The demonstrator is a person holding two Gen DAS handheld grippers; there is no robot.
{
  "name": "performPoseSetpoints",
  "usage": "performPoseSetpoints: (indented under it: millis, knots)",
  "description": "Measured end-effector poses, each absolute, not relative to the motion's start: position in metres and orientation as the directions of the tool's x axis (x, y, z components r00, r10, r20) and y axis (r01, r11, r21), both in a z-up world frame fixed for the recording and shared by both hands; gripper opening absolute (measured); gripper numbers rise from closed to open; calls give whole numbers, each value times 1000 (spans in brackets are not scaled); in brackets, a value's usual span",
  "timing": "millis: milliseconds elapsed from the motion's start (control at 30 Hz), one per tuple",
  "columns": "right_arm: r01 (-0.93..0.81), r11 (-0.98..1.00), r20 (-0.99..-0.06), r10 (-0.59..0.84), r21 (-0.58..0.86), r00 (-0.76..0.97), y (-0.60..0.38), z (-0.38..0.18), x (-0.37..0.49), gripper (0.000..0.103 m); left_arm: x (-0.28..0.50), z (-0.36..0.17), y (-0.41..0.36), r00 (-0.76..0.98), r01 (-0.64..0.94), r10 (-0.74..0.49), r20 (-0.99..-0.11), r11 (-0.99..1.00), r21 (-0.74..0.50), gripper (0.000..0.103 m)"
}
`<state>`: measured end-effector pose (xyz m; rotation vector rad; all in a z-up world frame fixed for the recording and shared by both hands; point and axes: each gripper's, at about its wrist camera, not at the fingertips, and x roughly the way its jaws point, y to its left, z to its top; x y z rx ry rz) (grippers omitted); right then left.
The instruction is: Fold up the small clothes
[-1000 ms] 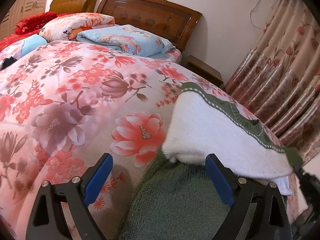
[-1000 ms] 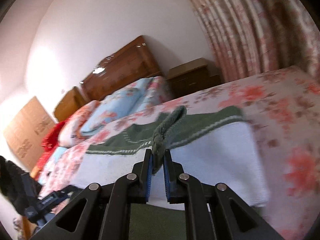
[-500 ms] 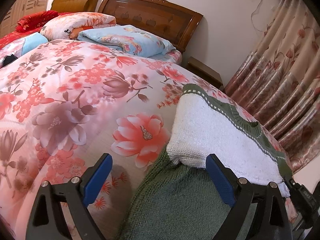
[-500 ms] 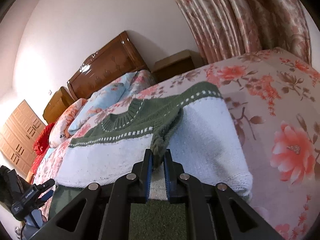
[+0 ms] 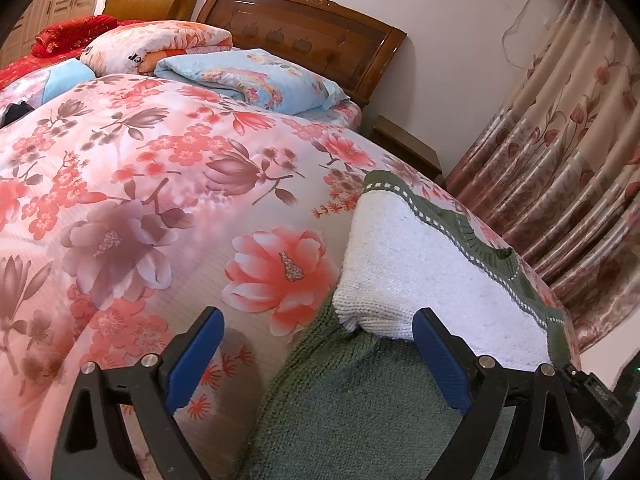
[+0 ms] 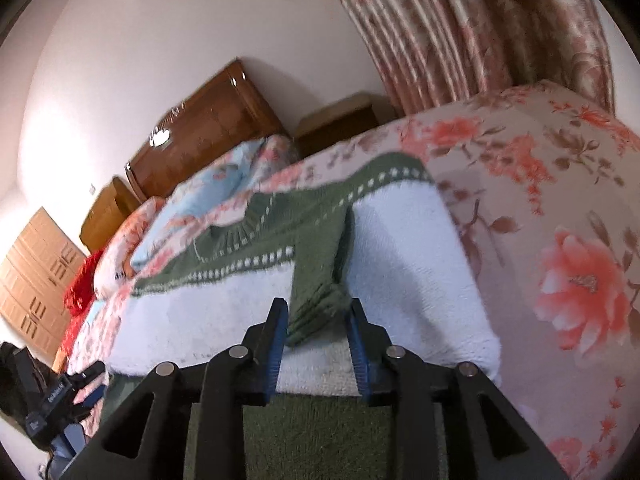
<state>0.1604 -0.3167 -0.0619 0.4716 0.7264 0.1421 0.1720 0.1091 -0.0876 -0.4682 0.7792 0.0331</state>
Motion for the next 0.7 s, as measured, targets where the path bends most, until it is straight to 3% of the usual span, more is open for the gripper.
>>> performPoseSetpoints:
  millis: [67,100,133,167,267,367,500,700]
  knots:
    - [36,894,-617,279,447,736,-314,-63,163,28,172,-88,109,715,-198,-143,-685,898,-394,103]
    - [39,894,-618,276,446,736,-314,-64,163,24,173,-88,109,714,-198,-144,-685,897,-395,103]
    - [44,893,-614,272,449,741,-315,-64,162,12,172,-88,109,715,-199,-144,-684,897,-396,103]
    - [43,888,-602,274,458,750,-317,-64,160,11,172,-87,109,717,-200,-144,-683,895,-398,103]
    - [10,881,-521,272,474,809,-321,-54,146,11,173,-89,110,712,-205,-146,-687,893,-402,103]
    - [43,884,-570,263,466,778,-321,-59,154,11,174,-89,111,712,-208,-147,-686,890,-406,103]
    - [51,886,-612,275,460,742,-318,-64,161,20,168,-85,113,742,-212,-127,-659,887,-410,103]
    - [155,886,-438,60,438,897,-337,-39,117,23,149,-51,102,834,-145,-98,-544,911,-386,103]
